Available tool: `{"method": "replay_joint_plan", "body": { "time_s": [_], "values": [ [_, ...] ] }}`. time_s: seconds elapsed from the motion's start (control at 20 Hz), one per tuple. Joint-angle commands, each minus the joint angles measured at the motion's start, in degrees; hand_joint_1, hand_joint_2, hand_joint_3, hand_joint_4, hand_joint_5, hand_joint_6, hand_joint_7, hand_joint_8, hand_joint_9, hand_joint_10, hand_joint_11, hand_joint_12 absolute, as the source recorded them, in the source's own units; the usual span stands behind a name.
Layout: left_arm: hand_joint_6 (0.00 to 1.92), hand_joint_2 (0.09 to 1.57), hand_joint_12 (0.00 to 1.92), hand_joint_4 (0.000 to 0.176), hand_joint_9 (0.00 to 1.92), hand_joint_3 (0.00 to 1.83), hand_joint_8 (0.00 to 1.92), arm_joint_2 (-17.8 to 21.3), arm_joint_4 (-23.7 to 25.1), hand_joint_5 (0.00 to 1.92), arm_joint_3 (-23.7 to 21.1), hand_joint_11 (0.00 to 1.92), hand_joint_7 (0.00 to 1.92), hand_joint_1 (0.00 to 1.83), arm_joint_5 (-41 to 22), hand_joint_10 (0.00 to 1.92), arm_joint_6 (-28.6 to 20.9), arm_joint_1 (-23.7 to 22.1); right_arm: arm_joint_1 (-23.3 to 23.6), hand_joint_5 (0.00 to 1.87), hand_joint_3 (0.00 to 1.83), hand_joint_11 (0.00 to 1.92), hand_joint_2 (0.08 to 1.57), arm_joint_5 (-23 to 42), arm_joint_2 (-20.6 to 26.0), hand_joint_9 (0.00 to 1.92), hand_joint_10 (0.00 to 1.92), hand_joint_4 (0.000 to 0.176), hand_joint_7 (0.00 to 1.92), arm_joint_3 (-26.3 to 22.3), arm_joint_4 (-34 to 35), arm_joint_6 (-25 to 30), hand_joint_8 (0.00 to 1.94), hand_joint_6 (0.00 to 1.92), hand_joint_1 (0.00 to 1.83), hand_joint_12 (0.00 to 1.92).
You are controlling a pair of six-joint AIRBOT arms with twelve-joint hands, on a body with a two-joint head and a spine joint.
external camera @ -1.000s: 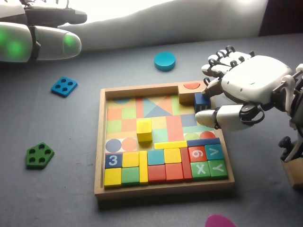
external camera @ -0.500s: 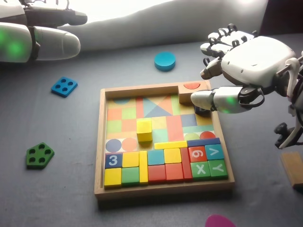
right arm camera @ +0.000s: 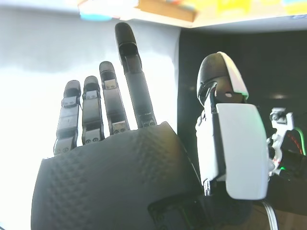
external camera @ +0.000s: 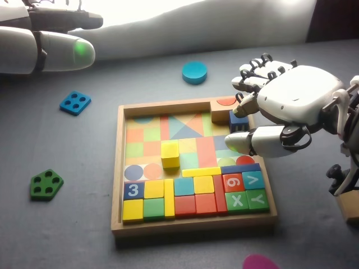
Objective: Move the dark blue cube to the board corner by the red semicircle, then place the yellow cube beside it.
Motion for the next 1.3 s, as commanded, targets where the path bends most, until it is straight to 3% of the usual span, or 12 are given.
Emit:
{"method": "replay_joint_plan", "body": {
  "time_s": [0.0,0.2,0.25,0.5,0.6,1.25],
  "values": [
    [0.00,1.25,0.45,0.019,0.08,0.00,0.01,0.0,-1.6,0.10,0.4,0.00,0.07,0.00,-1.5,0.01,-0.1,-0.9,0.0,0.68,0.00,0.00,1.19,5.6,0.0,0.00,0.00,0.000,0.20,0.4,-1.5,0.0,0.02,0.01,0.00,0.00],
    [0.01,1.25,0.50,0.024,0.10,0.00,0.01,-0.1,-1.6,0.12,0.4,0.00,0.10,0.00,-1.5,0.01,-0.2,-0.9,-1.1,0.67,0.00,0.00,1.19,5.2,-1.0,0.00,0.00,0.000,0.16,1.9,-1.5,-0.1,0.00,0.01,0.00,0.00],
    [0.00,1.25,0.45,0.015,0.07,0.00,0.00,-0.1,-1.6,0.11,0.4,0.00,0.08,0.00,-1.5,0.00,-0.2,-0.9,-1.2,0.67,0.00,0.00,1.19,5.2,-1.1,0.00,0.00,0.000,0.18,2.1,-1.5,-0.2,0.01,0.01,0.00,0.00],
    [0.01,1.24,0.46,0.027,0.09,0.00,0.01,-0.1,-1.6,0.12,0.6,0.00,0.10,0.00,-1.5,0.01,-0.3,-1.0,-0.8,0.68,0.00,0.00,1.19,6.0,-1.2,0.00,0.00,0.000,0.17,2.4,-1.5,-0.7,0.01,0.01,0.00,0.00],
    [0.00,1.24,0.47,0.019,0.08,0.00,0.00,-0.1,-1.6,0.12,0.7,0.00,0.08,0.00,-1.5,0.00,-0.3,-1.0,0.0,0.64,0.00,0.00,1.18,6.0,-0.9,0.01,0.00,0.000,0.14,2.4,-1.4,-0.7,0.00,0.00,0.00,0.00],
    [0.00,1.24,0.50,0.026,0.09,0.00,0.00,-0.1,-1.7,0.14,0.7,0.00,0.10,0.00,-1.4,0.00,-0.4,-1.1,1.4,0.64,0.00,0.00,1.18,5.4,0.7,0.00,0.00,0.000,0.14,-0.4,-1.3,-0.7,0.00,0.00,0.00,0.00]
  ]
}}
